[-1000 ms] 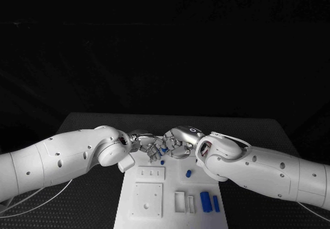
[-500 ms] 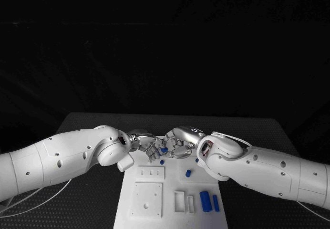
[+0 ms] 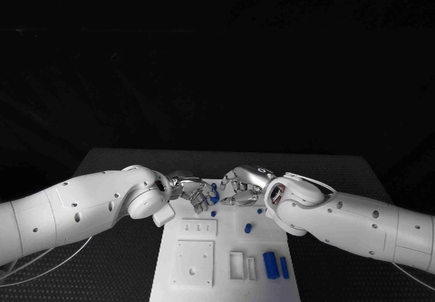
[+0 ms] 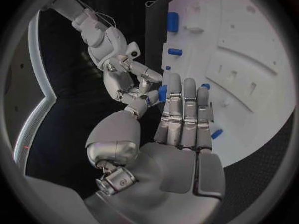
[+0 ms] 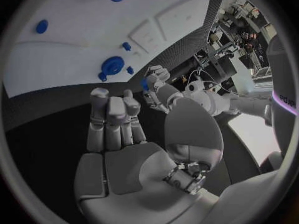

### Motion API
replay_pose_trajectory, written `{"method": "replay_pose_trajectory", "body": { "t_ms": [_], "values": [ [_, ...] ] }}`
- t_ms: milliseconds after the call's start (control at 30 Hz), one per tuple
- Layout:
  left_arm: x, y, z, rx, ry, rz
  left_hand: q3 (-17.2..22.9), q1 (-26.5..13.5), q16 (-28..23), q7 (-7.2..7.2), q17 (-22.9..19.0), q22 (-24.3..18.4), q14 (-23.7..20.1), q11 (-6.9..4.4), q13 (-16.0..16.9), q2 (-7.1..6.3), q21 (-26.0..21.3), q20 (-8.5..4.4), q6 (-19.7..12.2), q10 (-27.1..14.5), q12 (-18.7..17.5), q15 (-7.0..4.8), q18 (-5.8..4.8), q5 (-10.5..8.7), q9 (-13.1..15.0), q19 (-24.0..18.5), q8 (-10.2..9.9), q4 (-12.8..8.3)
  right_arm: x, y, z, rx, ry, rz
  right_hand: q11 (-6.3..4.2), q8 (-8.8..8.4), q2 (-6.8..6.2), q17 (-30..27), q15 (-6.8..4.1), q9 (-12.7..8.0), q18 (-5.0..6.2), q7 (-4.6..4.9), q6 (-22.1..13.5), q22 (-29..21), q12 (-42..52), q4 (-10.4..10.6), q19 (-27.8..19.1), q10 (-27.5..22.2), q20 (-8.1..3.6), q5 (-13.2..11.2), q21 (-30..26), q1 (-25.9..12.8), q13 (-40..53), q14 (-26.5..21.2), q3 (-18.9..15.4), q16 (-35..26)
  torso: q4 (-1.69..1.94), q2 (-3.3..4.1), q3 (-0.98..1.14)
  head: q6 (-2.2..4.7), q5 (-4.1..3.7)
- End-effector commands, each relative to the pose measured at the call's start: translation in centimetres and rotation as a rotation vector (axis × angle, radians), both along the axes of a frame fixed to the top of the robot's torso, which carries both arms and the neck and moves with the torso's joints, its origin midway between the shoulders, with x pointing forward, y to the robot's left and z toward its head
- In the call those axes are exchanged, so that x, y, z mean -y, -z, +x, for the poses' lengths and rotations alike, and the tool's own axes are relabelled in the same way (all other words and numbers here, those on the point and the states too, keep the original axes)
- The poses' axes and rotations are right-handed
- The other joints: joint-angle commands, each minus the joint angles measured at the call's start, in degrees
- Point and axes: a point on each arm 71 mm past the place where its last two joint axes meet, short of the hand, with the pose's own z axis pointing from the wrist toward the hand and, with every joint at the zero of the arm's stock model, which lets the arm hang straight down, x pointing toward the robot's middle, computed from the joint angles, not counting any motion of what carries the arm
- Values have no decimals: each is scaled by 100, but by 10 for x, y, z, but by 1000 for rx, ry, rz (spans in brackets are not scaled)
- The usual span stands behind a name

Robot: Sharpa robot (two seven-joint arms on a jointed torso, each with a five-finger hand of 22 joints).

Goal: Assemble the parts on the task board

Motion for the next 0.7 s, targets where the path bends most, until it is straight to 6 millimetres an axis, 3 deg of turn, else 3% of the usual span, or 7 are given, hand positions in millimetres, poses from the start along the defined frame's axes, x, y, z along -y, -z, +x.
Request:
{"method": "replay_pose_trajectory", "body": {
  "t_ms": [33,200,233,333,700],
  "values": [
    [-4,-1,2,72,31,95,41,69,30,-129,7,8,6,-9,8,-24,41,-114,174,40,19,-26,-22,28,9,-34,33,-4,15,1,7,9,32,25,54,-45,-2,0,13,-15,252,104,191,-10,-26,-11,-37,-327,24,202,-39,72,-17,-48,-35,-36,3,-4,-2,-8,11],
    [-10,0,3,134,51,198,53,112,46,-140,12,12,18,-17,15,-70,47,-122,199,62,27,-34,-27,131,20,-36,41,-2,36,2,16,18,89,40,66,-55,-1,-3,26,-19,252,113,170,-12,-31,-21,-41,-329,28,361,-45,127,-24,-51,-9,-43,5,-5,-1,-38,29],
    [-11,1,2,139,52,219,88,171,105,-194,37,20,124,-64,57,-209,71,-145,324,187,73,-77,-26,575,66,-4,100,-3,41,1,18,21,105,43,69,-51,2,-4,29,-17,252,117,176,-12,-31,-13,-39,-325,34,427,-46,137,-29,-50,-3,-46,5,-5,-2,-45,33],
    [-14,5,-1,154,64,272,74,206,124,-219,61,16,178,-88,90,-265,77,-173,383,255,77,-104,-35,689,97,12,110,-7,53,-2,27,22,148,64,74,-58,1,-6,32,-20,252,122,162,-12,-33,1,-37,-322,41,496,-47,145,-36,-47,-5,-50,10,-6,2,-65,35],
    [-19,19,-9,165,59,441,90,251,172,-258,120,17,304,-140,165,-315,125,-240,486,377,92,-167,-42,755,156,113,114,-3,75,-20,48,48,231,109,73,-43,9,-16,34,-13,252,120,185,-15,-45,31,-45,-321,53,546,-57,135,-54,-49,-14,-67,7,-8,18,-180,98]
  ]
}}
